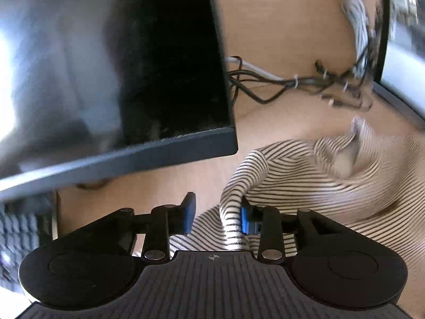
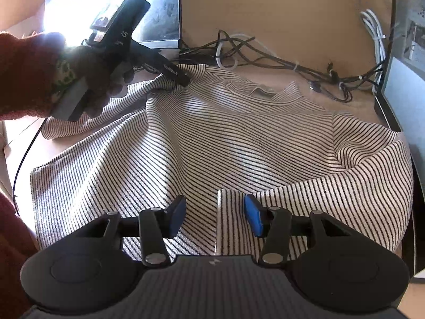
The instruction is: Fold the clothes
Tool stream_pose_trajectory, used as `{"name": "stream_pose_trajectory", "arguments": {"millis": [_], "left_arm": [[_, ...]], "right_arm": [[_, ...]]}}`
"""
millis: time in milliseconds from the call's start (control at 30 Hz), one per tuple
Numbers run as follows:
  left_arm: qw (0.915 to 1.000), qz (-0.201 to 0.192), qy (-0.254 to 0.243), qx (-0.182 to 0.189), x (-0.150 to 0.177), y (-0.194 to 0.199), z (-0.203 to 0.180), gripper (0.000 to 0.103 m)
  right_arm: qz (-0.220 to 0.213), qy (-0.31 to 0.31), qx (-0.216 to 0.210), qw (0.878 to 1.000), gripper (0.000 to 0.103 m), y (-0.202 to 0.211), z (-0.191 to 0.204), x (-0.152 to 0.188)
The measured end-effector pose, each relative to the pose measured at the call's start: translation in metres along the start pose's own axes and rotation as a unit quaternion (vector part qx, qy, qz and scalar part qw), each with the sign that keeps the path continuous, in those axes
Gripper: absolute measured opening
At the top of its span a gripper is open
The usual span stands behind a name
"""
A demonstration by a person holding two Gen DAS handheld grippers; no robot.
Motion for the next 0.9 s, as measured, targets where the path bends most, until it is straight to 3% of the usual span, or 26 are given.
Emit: {"name": "stream_pose_trajectory", "arguments": {"millis": [67,167,200,233,400,433,500,533,600,633,767,833,900], "left_arm": [[0.9983,0.008,0.044,0.037,0.005,0.012,0.005,0.043],[0.9953,-0.003,0.065,0.071,0.020,0.038,0.004,0.052],[0.9947,-0.006,0.061,0.082,0.027,0.046,-0.001,0.052],[0.9939,-0.009,0.057,0.094,0.035,0.054,-0.005,0.052],[0.9879,0.008,0.026,0.153,0.073,0.073,-0.029,0.054],[0.9877,0.016,0.022,0.154,0.081,0.071,-0.033,0.054],[0.9889,0.032,0.020,0.144,0.093,0.064,-0.035,0.054],[0.9893,0.028,0.026,0.141,0.098,0.064,-0.033,0.055],[0.9884,0.028,0.039,0.144,0.101,0.066,-0.030,0.056],[0.9878,0.029,0.048,0.145,0.102,0.068,-0.028,0.057],[0.9839,0.044,0.064,0.161,0.106,0.072,-0.028,0.059],[0.9810,0.049,0.070,0.174,0.108,0.075,-0.034,0.064],[0.9807,0.052,0.065,0.177,0.108,0.074,-0.040,0.067]], "right_arm": [[-0.010,-0.007,0.006,1.000,0.047,0.003,-0.004,-0.010],[-0.030,-0.023,0.021,0.999,0.042,0.007,-0.015,-0.030],[-0.041,-0.032,0.032,0.998,0.034,0.005,-0.025,-0.044],[-0.049,-0.039,0.043,0.997,0.033,0.000,-0.034,-0.059],[-0.041,-0.068,0.086,0.993,0.035,-0.062,-0.070,-0.110],[-0.037,-0.072,0.090,0.993,0.040,-0.076,-0.074,-0.116],[-0.016,-0.066,0.099,0.993,0.039,-0.107,-0.079,-0.124],[-0.001,-0.064,0.099,0.993,0.025,-0.120,-0.080,-0.125],[0.015,-0.056,0.093,0.994,0.014,-0.140,-0.079,-0.132],[0.006,-0.047,0.082,0.995,0.006,-0.139,-0.073,-0.142],[-0.078,0.000,0.068,0.995,0.000,-0.108,-0.050,-0.199],[-0.101,0.021,0.087,0.991,0.000,-0.098,-0.051,-0.217],[-0.091,0.038,0.131,0.987,0.000,-0.100,-0.060,-0.216]]}}
Point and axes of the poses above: each gripper's, at about its wrist camera, not at the fingertips, and y roughly against the way its jaws point, z to its left, x to its underside, the point moved 8 cm from there along -y, roughly the way its jaws point, and after that the axes turned 7 degrees about z, right-handed, at the moved point
